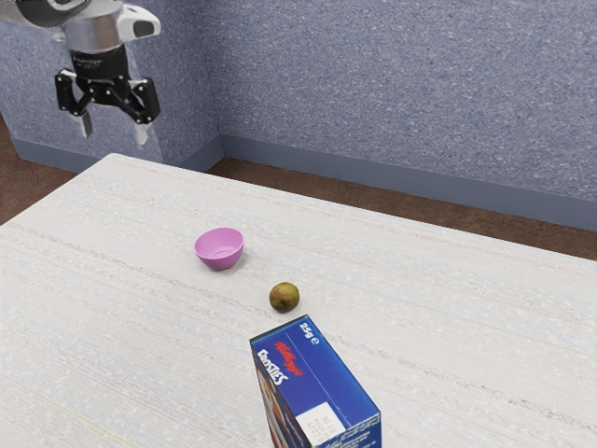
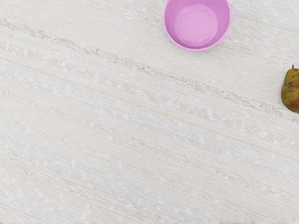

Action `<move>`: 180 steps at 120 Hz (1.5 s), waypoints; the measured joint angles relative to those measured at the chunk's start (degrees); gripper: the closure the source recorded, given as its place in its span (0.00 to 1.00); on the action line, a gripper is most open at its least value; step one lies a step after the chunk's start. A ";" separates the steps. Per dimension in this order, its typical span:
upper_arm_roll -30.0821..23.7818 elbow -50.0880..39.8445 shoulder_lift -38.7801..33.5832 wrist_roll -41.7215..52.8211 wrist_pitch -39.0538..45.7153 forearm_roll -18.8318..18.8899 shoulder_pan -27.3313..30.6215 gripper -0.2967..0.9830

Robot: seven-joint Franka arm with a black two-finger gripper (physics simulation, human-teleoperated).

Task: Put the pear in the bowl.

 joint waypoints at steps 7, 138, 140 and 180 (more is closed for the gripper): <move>-0.62 -0.19 0.11 -0.32 0.01 0.03 -0.06 0.23; -4.65 -1.52 35.62 -11.77 28.44 -12.73 -4.25 0.23; -4.76 -1.52 35.81 -11.89 28.65 -12.70 -4.26 0.23; -5.28 -1.02 38.59 -13.56 31.55 -12.79 -4.06 0.23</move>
